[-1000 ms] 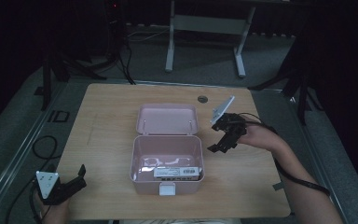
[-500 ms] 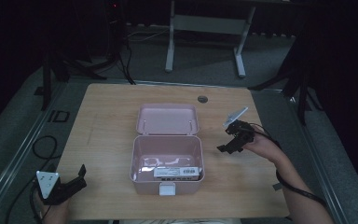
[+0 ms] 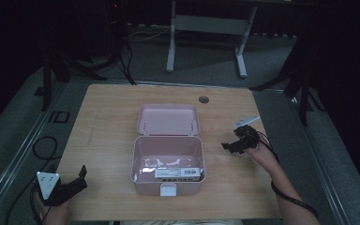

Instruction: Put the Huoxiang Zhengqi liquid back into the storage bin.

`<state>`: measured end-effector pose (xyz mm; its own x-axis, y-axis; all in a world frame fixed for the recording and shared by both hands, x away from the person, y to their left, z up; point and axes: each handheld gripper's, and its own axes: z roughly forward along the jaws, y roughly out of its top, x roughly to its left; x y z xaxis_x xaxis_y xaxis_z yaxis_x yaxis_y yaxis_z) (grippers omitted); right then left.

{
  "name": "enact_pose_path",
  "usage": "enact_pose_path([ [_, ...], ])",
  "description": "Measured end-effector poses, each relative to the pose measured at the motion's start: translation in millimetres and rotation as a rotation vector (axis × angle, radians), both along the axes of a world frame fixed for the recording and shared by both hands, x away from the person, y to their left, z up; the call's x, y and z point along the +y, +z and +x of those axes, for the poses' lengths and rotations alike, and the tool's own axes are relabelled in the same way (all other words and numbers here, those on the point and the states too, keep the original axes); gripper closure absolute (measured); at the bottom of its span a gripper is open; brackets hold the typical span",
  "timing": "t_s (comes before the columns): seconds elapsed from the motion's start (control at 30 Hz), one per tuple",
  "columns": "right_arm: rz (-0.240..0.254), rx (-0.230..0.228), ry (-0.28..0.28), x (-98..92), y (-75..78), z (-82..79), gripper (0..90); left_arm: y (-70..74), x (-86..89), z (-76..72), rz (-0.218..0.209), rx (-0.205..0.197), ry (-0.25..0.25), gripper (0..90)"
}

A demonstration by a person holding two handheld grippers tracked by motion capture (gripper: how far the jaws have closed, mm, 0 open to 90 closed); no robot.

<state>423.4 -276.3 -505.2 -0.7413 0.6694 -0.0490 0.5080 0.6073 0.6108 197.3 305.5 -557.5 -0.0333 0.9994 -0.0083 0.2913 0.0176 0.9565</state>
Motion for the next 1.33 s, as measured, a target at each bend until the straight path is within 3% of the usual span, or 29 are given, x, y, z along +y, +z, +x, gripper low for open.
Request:
enact_pose_path([
  [0.1,0.006,-0.034,-0.055,-7.3,-7.2,-0.1,13.3,-0.1,0.0,0.1,0.000,0.000,0.001,0.2],
  [0.17,0.006,-0.034,-0.055,-7.3,-7.2,-0.1,13.3,-0.1,0.0,0.1,0.001,0.001,0.000,0.2],
  [0.2,0.033,-0.045,-0.110,-12.9,-12.3,0.0,13.1,-0.1,-0.1,0.3,0.002,0.001,0.001,0.2],
  [0.27,0.045,-0.077,-0.161,-17.0,-15.8,-0.6,13.1,0.0,0.0,0.2,0.000,0.000,0.001,0.2],
  [0.37,0.056,-0.079,-0.184,-19.2,-17.1,-0.4,13.0,0.0,0.0,0.1,0.000,0.000,0.001,0.2],
  [0.4,0.079,-0.116,-0.273,-26.1,-20.5,-2.0,13.0,0.0,0.0,0.1,0.000,0.000,0.001,0.3],
  [0.47,0.083,-0.137,-0.324,-30.1,-23.1,-3.5,13.0,-0.1,0.0,0.2,0.001,0.001,-0.001,0.2],
  [0.5,0.083,-0.137,-0.324,-30.1,-23.1,-3.5,13.0,-0.1,0.0,0.2,0.001,0.001,-0.001,0.2],
  [0.53,0.081,-0.144,-0.363,-33.3,-26.7,-4.8,12.9,-0.1,0.0,0.2,0.002,0.001,-0.001,0.2],
  [0.73,0.085,-0.156,-0.422,-39.2,-35.7,-8.3,11.3,-0.1,-0.1,0.3,0.002,0.002,0.000,0.2],
  [0.97,0.090,-0.230,-0.555,-48.6,-38.3,-14.2,11.0,-0.1,0.0,0.2,0.001,0.003,0.000,0.2],
  [1.23,0.077,-0.240,-0.651,-55.4,-38.2,-15.4,11.0,0.0,0.0,0.1,0.002,0.002,0.000,0.2],
  [1.33,0.080,-0.239,-0.658,-55.7,-38.1,-15.2,11.0,-0.2,0.0,0.1,0.003,0.003,0.000,0.2],
])
